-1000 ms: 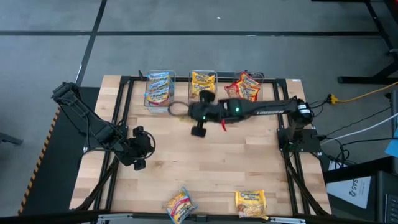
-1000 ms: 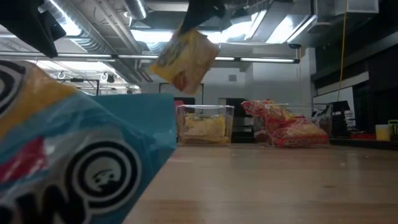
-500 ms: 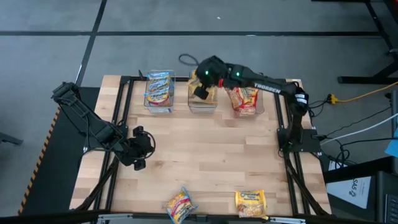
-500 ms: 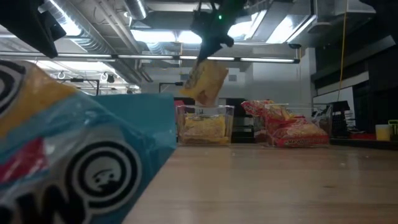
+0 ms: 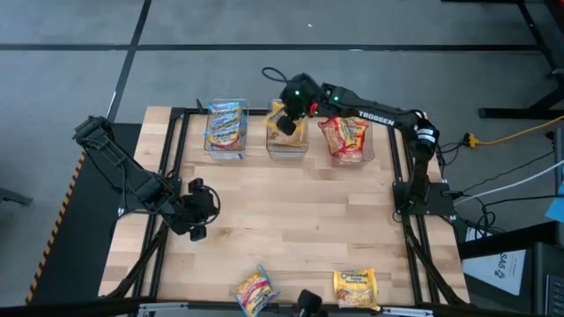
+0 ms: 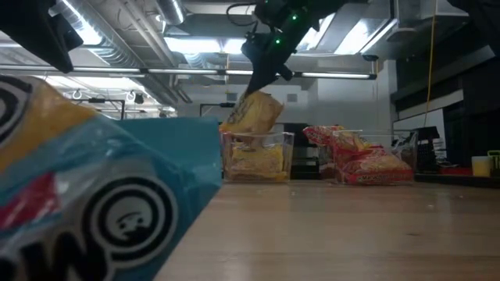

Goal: Sort Maruchan noodles
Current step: Put the yellow noodle pack into the middle transparent bin

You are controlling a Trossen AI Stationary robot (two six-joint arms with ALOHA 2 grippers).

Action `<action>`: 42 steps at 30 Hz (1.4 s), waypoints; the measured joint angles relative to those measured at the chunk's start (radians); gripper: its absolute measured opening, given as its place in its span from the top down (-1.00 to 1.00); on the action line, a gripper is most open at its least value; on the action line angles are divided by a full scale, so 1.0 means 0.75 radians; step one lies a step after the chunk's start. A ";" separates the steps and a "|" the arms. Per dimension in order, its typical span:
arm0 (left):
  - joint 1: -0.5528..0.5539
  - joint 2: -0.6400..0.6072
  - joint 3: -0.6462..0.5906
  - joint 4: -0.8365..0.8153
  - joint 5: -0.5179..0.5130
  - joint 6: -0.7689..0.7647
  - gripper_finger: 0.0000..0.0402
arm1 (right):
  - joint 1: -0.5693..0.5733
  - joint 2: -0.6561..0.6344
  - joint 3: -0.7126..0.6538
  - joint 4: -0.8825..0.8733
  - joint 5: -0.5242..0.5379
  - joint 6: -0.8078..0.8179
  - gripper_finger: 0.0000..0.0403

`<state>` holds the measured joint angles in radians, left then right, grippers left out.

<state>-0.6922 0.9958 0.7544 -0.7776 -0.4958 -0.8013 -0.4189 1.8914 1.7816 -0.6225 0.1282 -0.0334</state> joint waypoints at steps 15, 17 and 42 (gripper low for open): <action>0.000 0.000 0.000 0.001 -0.023 0.001 0.84 | 0.017 0.010 -0.087 0.144 -0.098 0.041 0.96; 0.000 0.000 0.000 0.001 -0.023 0.001 0.84 | 0.017 0.010 -0.087 0.141 -0.110 0.041 0.92; 0.000 0.000 0.000 0.001 -0.022 -0.001 0.84 | 0.017 0.010 -0.085 0.102 -0.071 0.142 0.10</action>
<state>-0.6922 0.9958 0.7544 -0.7769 -0.5125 -0.8021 -0.4061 1.8992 1.7176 -0.5458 0.0750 0.0734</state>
